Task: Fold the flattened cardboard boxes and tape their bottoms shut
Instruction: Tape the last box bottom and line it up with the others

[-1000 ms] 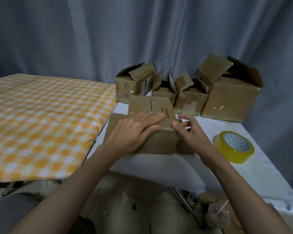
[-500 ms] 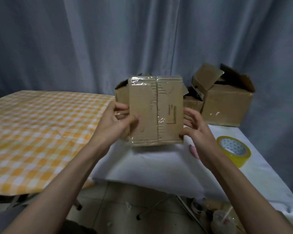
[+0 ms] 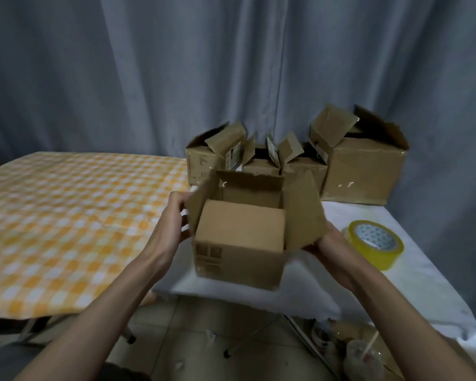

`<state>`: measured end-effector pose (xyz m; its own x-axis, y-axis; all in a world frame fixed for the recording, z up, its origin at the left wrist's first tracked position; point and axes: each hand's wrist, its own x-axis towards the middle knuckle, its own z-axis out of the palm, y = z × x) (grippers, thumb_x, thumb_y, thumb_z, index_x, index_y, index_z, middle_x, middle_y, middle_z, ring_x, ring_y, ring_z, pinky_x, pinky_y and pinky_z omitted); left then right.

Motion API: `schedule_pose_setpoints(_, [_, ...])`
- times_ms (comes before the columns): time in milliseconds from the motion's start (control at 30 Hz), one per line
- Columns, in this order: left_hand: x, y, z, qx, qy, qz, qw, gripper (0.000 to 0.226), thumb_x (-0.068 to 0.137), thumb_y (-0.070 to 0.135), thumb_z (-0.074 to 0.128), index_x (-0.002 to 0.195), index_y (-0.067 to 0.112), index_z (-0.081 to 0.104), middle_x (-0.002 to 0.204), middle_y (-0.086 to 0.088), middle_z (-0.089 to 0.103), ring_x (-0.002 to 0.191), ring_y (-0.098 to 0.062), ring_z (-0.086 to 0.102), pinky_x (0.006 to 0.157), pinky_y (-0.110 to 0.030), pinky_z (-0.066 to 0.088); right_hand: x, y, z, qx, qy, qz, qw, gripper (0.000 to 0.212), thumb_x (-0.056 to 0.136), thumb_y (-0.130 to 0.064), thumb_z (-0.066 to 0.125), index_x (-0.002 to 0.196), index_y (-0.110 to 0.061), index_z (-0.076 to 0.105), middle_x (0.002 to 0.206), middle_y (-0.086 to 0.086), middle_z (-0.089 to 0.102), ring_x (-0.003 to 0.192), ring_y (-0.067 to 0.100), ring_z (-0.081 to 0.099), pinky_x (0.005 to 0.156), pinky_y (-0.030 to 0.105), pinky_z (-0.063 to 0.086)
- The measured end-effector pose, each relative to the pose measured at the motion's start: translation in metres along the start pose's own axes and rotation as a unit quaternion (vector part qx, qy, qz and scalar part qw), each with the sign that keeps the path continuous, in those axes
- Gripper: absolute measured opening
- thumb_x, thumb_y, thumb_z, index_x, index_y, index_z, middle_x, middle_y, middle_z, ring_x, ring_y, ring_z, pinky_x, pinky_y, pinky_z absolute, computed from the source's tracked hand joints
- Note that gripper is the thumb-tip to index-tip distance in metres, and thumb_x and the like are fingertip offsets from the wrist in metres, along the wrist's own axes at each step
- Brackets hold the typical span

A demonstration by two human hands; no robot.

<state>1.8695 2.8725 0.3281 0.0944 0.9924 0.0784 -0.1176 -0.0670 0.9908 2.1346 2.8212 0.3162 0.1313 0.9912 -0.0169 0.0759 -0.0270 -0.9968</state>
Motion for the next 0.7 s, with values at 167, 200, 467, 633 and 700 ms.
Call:
schedule_pose_setpoints(167, [-0.011, 0.001, 0.006, 0.021, 0.012, 0.016, 1.0, 0.042, 0.106, 0.032, 0.027, 0.107, 0.025, 0.068, 0.079, 0.018, 0.068, 0.082, 0.003, 0.064, 0.077, -0.026, 0.044, 0.002, -0.009, -0.003, 0.08, 0.058, -0.029, 0.995, 0.034, 0.105, -0.033, 0.039, 0.106, -0.015, 0.068, 0.069, -0.008, 0.062, 0.049, 0.0, 0.055, 0.06, 0.025, 0.037])
schedule_pose_setpoints(200, [-0.011, 0.002, 0.008, 0.029, 0.004, 0.018, 0.999, 0.04, 0.106, 0.036, 0.027, 0.108, 0.035, 0.067, 0.093, 0.019, 0.071, 0.094, 0.001, 0.064, 0.083, -0.028, 0.045, 0.002, -0.011, -0.002, 0.086, 0.053, -0.035, 0.994, 0.038, 0.104, -0.036, 0.039, 0.11, -0.016, 0.07, 0.071, -0.008, 0.064, 0.051, 0.001, 0.056, 0.06, 0.024, 0.037])
schedule_pose_setpoints(467, [-0.018, 0.003, 0.021, 0.356, -0.028, 0.184, 0.916, 0.03, 0.108, 0.029, 0.022, 0.105, 0.025, 0.051, 0.103, 0.01, 0.055, 0.102, -0.011, 0.049, 0.082, -0.021, 0.033, 0.008, -0.015, 0.018, 0.025, 0.068, -0.035, 0.997, 0.045, 0.099, -0.06, 0.04, 0.122, -0.033, 0.067, 0.121, -0.011, 0.066, 0.11, 0.007, 0.056, 0.083, 0.024, 0.044])
schedule_pose_setpoints(633, [-0.017, -0.006, 0.023, 0.392, -0.039, 0.191, 0.899, 0.052, 0.093, 0.054, 0.056, 0.136, 0.028, 0.046, 0.121, 0.012, 0.051, 0.109, -0.006, 0.048, 0.085, -0.021, 0.036, 0.014, -0.017, 0.013, -0.058, 0.053, -0.037, 0.996, 0.063, 0.072, -0.074, 0.051, 0.102, -0.021, 0.066, 0.057, -0.025, 0.061, 0.057, -0.003, 0.056, 0.089, 0.034, 0.048])
schedule_pose_setpoints(700, [-0.014, -0.01, 0.024, 0.409, -0.017, 0.215, 0.887, 0.056, 0.091, 0.035, 0.067, 0.141, 0.021, 0.045, 0.126, 0.006, 0.052, 0.114, -0.012, 0.049, 0.088, -0.021, 0.037, 0.014, -0.017, 0.013, -0.054, 0.054, -0.04, 0.996, 0.045, 0.079, -0.064, 0.044, 0.08, -0.021, 0.059, 0.046, -0.02, 0.058, 0.042, -0.004, 0.054, 0.07, 0.03, 0.043])
